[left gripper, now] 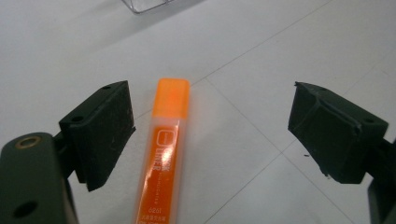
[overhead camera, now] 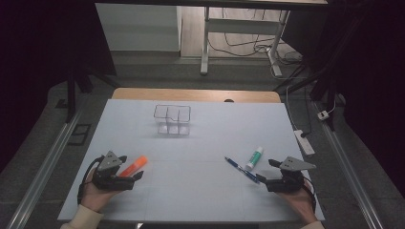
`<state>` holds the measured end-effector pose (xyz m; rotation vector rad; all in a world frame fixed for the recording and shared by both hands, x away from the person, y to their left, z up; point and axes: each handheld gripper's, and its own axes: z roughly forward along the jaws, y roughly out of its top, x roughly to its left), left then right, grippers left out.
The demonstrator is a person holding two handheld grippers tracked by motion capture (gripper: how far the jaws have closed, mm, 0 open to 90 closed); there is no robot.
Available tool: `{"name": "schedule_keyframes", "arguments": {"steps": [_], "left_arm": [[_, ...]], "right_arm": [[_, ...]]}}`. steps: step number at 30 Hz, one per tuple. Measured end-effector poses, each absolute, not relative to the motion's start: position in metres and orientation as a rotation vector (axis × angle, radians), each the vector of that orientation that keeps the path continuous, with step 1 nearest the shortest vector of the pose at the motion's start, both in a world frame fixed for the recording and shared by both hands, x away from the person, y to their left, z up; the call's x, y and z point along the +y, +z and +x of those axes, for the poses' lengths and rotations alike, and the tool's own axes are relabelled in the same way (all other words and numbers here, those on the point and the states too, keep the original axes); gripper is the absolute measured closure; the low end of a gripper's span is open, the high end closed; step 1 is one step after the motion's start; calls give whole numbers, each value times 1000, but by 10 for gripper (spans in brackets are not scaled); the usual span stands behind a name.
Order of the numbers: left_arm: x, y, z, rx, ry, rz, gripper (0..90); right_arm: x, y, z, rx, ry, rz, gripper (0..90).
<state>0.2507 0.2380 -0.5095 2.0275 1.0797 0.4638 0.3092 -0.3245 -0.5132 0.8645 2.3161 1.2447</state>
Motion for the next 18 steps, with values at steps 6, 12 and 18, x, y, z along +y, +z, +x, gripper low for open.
{"name": "schedule_keyframes", "arguments": {"steps": [6,12,18], "left_arm": [[238,-511,250,1076,456,2034,149],[238,-512,249,1076,454,2029,149],[238,-512,249,1079,447,2030,153]], "right_arm": [[-325,-512,308,2303,1247,865,195],[-324,-511,308,2302,1260,863,202],[-323,-511,308,2306,1262,858,206]]}}
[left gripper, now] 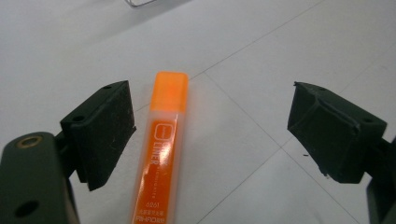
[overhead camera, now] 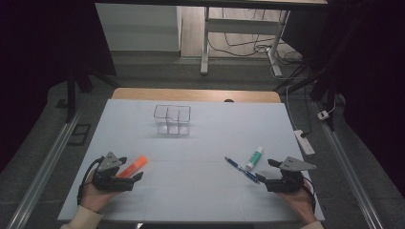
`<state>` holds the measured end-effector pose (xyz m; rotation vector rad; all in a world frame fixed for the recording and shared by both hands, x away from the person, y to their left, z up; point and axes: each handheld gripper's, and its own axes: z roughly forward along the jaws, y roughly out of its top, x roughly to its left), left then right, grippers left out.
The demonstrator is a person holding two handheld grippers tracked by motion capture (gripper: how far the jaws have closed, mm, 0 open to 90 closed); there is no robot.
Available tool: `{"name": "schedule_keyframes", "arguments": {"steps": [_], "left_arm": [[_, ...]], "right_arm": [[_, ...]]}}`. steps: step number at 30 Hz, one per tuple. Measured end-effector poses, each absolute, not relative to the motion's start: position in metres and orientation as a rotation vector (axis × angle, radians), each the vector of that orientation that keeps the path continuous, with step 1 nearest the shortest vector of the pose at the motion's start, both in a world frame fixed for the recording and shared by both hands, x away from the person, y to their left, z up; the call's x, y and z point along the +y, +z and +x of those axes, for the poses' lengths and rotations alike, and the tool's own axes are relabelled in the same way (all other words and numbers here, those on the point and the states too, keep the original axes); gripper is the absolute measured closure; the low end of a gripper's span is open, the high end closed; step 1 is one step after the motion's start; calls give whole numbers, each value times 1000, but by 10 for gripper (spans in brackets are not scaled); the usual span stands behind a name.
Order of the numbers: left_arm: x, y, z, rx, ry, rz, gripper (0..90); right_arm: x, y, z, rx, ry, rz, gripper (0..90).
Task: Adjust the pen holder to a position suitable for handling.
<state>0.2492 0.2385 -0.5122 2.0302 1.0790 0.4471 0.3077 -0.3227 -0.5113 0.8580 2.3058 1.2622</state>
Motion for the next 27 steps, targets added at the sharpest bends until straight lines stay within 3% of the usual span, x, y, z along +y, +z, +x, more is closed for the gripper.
{"name": "schedule_keyframes", "arguments": {"steps": [27], "left_arm": [[231,-502,272,1072,425,2024,170]], "right_arm": [[-318,-510,309,2308,1255,837,216]]}}
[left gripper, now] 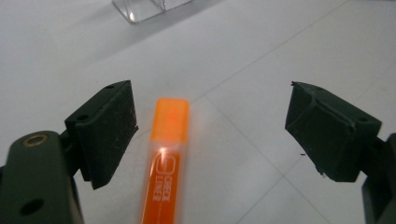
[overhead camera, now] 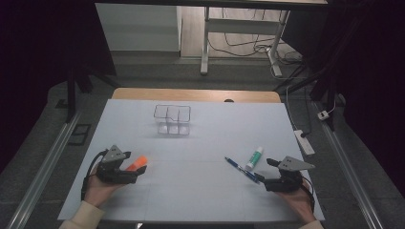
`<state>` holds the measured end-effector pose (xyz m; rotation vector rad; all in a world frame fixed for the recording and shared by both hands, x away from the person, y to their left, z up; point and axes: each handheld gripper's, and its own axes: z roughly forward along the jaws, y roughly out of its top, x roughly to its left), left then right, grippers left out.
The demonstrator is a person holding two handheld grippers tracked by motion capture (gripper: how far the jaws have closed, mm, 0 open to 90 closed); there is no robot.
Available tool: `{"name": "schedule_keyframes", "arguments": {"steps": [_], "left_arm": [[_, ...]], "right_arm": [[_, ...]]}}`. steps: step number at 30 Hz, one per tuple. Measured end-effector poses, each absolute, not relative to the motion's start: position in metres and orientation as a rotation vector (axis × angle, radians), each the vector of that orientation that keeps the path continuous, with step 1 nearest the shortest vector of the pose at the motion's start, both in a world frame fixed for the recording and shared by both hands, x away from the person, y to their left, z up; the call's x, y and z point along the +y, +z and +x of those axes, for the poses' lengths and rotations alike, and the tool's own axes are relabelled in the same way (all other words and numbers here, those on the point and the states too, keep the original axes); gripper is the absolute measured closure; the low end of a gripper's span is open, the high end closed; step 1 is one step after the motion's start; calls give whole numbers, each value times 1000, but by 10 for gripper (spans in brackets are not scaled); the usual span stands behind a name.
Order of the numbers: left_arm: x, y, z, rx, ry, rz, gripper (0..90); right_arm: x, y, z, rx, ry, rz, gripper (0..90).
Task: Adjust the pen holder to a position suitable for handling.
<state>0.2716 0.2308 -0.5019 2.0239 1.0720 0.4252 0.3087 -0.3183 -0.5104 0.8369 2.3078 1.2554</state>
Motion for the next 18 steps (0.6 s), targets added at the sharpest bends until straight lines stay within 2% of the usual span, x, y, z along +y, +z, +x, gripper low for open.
{"name": "schedule_keyframes", "arguments": {"steps": [18], "left_arm": [[223,-483,301,1053,426,2016,186]], "right_arm": [[-318,-511,311,2319,1263,852,218]]}}
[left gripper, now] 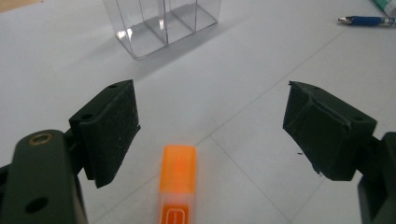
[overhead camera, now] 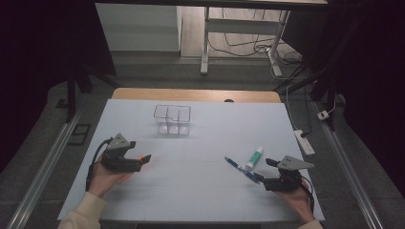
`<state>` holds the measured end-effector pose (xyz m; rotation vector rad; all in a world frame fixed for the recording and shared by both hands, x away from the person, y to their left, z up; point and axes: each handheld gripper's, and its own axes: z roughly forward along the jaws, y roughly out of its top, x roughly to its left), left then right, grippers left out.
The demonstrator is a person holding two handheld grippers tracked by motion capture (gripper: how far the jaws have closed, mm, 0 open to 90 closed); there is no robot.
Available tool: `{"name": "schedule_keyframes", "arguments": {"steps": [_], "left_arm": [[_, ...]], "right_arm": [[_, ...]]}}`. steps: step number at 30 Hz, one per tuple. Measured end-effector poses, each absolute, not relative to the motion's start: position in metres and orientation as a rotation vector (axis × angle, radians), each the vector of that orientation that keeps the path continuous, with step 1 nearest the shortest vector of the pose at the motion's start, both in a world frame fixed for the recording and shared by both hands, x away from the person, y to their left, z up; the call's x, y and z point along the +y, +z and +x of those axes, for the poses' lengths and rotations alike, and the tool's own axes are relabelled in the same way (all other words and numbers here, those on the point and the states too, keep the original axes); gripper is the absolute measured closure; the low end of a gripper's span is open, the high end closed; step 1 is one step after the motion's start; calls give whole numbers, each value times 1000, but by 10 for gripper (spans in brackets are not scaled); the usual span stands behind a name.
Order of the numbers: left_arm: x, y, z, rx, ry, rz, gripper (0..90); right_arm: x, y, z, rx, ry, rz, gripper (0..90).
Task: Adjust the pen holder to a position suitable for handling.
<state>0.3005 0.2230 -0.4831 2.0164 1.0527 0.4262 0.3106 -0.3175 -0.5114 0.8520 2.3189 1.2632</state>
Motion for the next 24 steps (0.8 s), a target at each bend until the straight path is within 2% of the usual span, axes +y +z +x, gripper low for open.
{"name": "schedule_keyframes", "arguments": {"steps": [15,24], "left_arm": [[222,-478,329,1078,416,2014,213],[223,-475,343,1101,439,2002,264]], "right_arm": [[-318,-512,311,2322,1254,855,218],[-317,-512,311,2325,1252,852,219]]}}
